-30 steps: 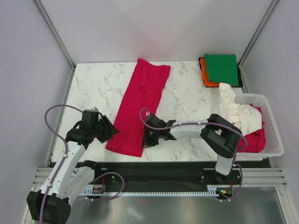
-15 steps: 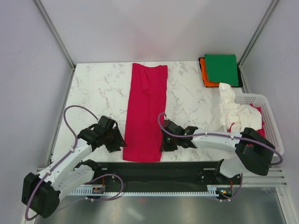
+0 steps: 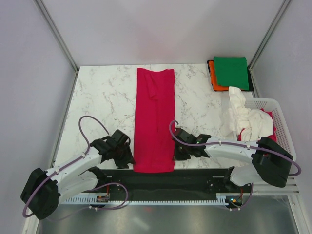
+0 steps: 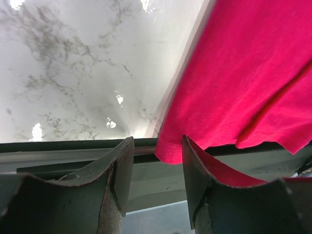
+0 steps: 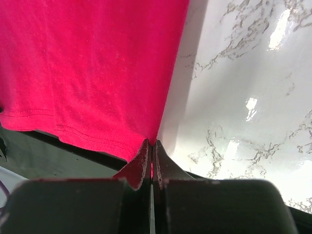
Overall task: Fold and stack the t-shirts
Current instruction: Fold the tshirt
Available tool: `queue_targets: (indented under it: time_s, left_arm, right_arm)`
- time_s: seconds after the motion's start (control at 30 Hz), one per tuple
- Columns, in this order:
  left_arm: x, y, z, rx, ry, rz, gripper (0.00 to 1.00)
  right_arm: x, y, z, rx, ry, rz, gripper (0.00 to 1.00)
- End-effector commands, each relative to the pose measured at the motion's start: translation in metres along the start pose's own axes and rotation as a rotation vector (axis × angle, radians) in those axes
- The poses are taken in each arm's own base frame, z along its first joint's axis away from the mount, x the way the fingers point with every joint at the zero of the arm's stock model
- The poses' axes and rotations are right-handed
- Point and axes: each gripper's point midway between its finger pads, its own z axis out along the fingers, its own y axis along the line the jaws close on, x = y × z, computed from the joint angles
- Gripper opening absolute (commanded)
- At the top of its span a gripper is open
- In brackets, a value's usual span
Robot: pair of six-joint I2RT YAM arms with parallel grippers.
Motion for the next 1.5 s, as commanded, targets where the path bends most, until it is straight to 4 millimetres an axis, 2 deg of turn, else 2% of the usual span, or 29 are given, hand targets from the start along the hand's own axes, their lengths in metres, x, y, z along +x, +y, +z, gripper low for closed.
queue_targets:
  time_s: [0.0, 0.13, 0.23, 0.27, 0.3, 0.33, 0.37, 0.47, 0.5, 0.6, 0.63, 0.7, 0.73, 0.83, 0.87, 0.9, 0.97, 1.0, 1.03, 1.1, 1.13, 1.17, 1.2, 1.23, 1.27, 1.33, 1.37, 1.4, 1.47]
  left_arm:
    - [0.003, -0.013, 0.006, 0.058, -0.002, -0.046, 0.51]
    - [0.010, -0.018, 0.014, 0.101, 0.016, -0.055, 0.50]
    - [0.009, -0.020, 0.017, 0.121, 0.008, -0.056, 0.40]
    - [0.008, -0.022, 0.017, 0.131, -0.002, -0.056, 0.25]
    - [0.006, -0.024, 0.015, 0.142, -0.015, -0.054, 0.19]
    - [0.004, -0.028, 0.012, 0.156, -0.024, -0.049, 0.08]
    - [0.002, -0.031, 0.009, 0.169, -0.035, -0.045, 0.03]
    - [-0.004, -0.046, -0.013, 0.217, -0.061, -0.025, 0.02]
    - [-0.008, -0.053, -0.027, 0.223, -0.070, -0.017, 0.02]
    - [-0.017, -0.064, -0.051, 0.219, -0.102, 0.024, 0.02]
    - [-0.020, -0.067, -0.056, 0.217, -0.112, 0.043, 0.02]
    - [-0.028, -0.077, -0.069, 0.226, -0.138, 0.063, 0.02]
    - [-0.029, -0.077, -0.069, 0.208, -0.136, 0.076, 0.02]
    - [-0.044, -0.088, -0.083, 0.204, -0.187, 0.103, 0.02]
    - [-0.051, -0.089, -0.081, 0.176, -0.204, 0.108, 0.02]
    - [-0.058, -0.098, -0.090, 0.189, -0.222, 0.130, 0.02]
    - [-0.071, -0.101, -0.087, 0.143, -0.243, 0.140, 0.02]
    - [-0.082, -0.108, -0.094, 0.151, -0.265, 0.149, 0.02]
    - [-0.088, -0.111, -0.095, 0.147, -0.269, 0.152, 0.02]
    - [-0.107, -0.118, -0.098, 0.132, -0.285, 0.154, 0.02]
    - [-0.114, -0.122, -0.099, 0.132, -0.294, 0.156, 0.02]
    - [-0.123, -0.131, -0.105, 0.145, -0.314, 0.159, 0.02]
    - [-0.134, -0.131, -0.100, 0.126, -0.312, 0.160, 0.02]
    - [-0.140, -0.134, -0.100, 0.124, -0.314, 0.160, 0.02]
    - [-0.150, -0.141, -0.105, 0.137, -0.328, 0.162, 0.02]
    - [-0.176, -0.141, -0.094, 0.098, -0.326, 0.154, 0.02]
    - [-0.179, -0.145, -0.098, 0.108, -0.337, 0.155, 0.02]
    - [-0.190, -0.142, -0.090, 0.087, -0.327, 0.147, 0.02]
    - [-0.200, -0.152, -0.088, 0.114, -0.312, 0.161, 0.02]
  right_arm:
    - [-0.002, -0.003, -0.003, 0.013, -0.019, 0.015, 0.00]
    - [-0.002, -0.003, -0.002, 0.016, -0.018, 0.012, 0.00]
    - [-0.002, -0.003, -0.002, 0.017, -0.016, 0.014, 0.00]
    - [-0.002, -0.002, -0.002, 0.015, -0.015, 0.012, 0.00]
    - [-0.001, -0.002, -0.003, 0.013, -0.015, 0.014, 0.00]
    - [0.000, -0.001, -0.003, 0.011, -0.007, 0.015, 0.00]
    - [0.000, -0.001, -0.004, 0.009, -0.006, 0.015, 0.00]
    - [0.000, 0.002, -0.011, 0.001, -0.003, 0.022, 0.00]
    - [-0.001, 0.003, -0.014, 0.002, -0.007, 0.022, 0.00]
    - [-0.010, 0.003, -0.032, 0.031, -0.035, 0.018, 0.00]
    - [-0.019, 0.012, -0.040, 0.017, -0.061, 0.016, 0.00]
    - [-0.029, 0.014, -0.051, 0.031, -0.096, 0.012, 0.00]
    - [-0.039, 0.025, -0.059, 0.014, -0.125, 0.009, 0.00]
    - [-0.057, 0.031, -0.067, 0.033, -0.150, -0.002, 0.00]
    - [-0.061, 0.030, -0.068, 0.041, -0.153, -0.013, 0.00]
    - [-0.070, 0.025, -0.067, 0.061, -0.162, 0.001, 0.00]
    - [-0.086, 0.024, -0.069, 0.064, -0.179, 0.012, 0.00]
    - [-0.097, 0.018, -0.069, 0.074, -0.186, 0.014, 0.00]
    - [-0.108, 0.023, -0.073, 0.062, -0.203, 0.015, 0.00]
    - [-0.125, 0.016, -0.069, 0.084, -0.204, 0.004, 0.00]
    - [-0.137, 0.024, -0.073, 0.071, -0.222, -0.002, 0.00]
    - [-0.142, 0.023, -0.066, 0.087, -0.211, -0.011, 0.00]
    - [-0.151, 0.019, -0.065, 0.097, -0.210, -0.013, 0.00]
    - [-0.162, 0.026, -0.068, 0.082, -0.222, -0.015, 0.00]
    - [-0.169, 0.021, -0.059, 0.102, -0.211, -0.005, 0.00]
    - [-0.183, 0.020, -0.052, 0.104, -0.195, 0.004, 0.00]
    - [-0.189, 0.019, -0.050, 0.105, -0.194, 0.008, 0.00]
    - [-0.197, 0.021, -0.050, 0.100, -0.201, 0.011, 0.00]
    - [-0.205, 0.014, -0.038, 0.110, -0.174, 0.023, 0.00]
